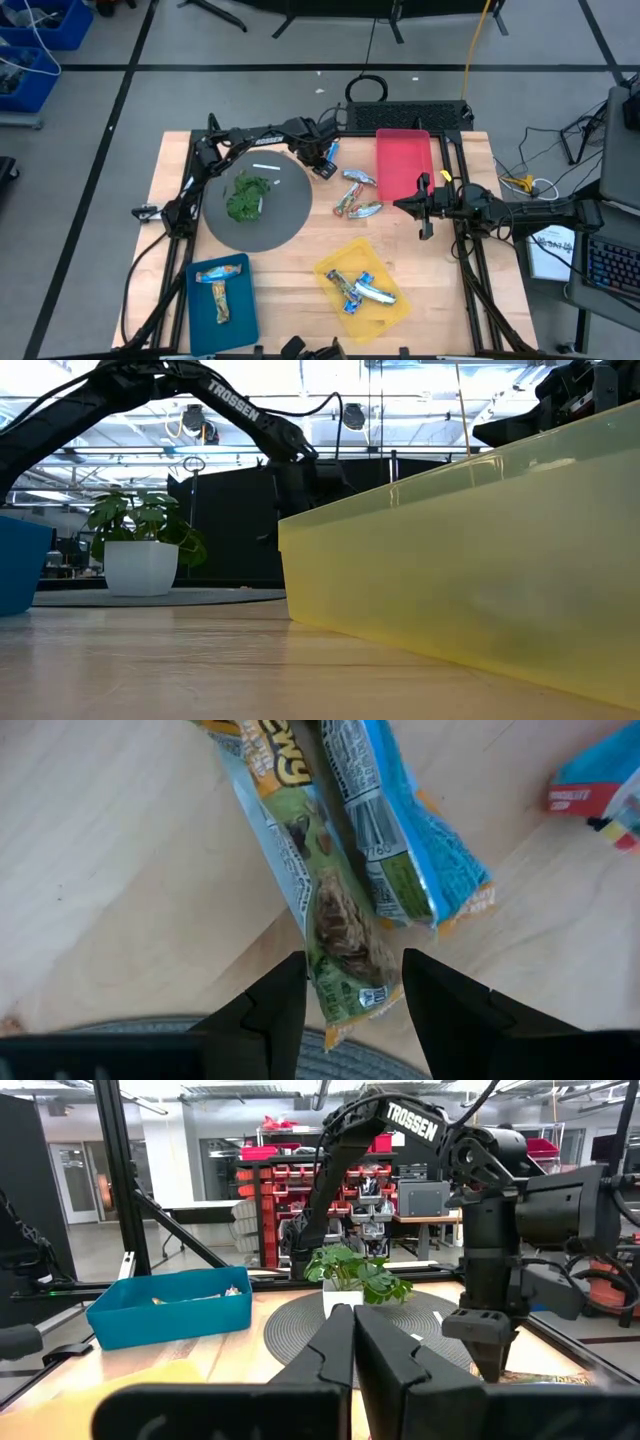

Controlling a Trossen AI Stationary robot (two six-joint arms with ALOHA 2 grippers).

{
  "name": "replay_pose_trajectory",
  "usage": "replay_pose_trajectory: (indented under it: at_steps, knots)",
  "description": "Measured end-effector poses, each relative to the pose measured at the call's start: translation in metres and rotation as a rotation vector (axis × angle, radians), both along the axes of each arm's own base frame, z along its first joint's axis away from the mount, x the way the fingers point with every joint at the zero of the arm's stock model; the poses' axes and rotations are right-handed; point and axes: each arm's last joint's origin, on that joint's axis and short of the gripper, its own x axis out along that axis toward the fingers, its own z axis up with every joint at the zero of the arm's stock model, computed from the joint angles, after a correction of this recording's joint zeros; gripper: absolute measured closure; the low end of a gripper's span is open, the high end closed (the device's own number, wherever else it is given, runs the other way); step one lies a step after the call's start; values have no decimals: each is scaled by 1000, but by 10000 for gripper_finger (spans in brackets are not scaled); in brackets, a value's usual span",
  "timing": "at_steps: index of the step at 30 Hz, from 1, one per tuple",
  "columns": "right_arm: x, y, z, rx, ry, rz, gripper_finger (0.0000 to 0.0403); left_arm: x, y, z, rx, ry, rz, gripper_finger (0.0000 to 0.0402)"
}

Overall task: Pick and place Granola Bars by type
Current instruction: Put the yellow snack into the blue bin

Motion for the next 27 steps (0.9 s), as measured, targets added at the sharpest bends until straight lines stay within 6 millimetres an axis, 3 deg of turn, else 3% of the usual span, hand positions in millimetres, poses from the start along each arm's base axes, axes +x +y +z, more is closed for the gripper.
replay_pose_trajectory:
  at_steps: [18, 21, 25, 27]
  knots:
    - [0, 0, 0, 0, 0, 0, 398, -1, 2, 0, 53, 29, 3, 234]
    - [0, 0, 0, 0, 0, 0, 399, -2, 1, 0, 42, 36, -7, 272]
    - [0, 0, 0, 0, 0, 0, 399, -2, 1, 0, 45, 39, -26, 368]
    - [0, 0, 0, 0, 0, 0, 399, -2, 1, 0, 46, 38, -29, 389]
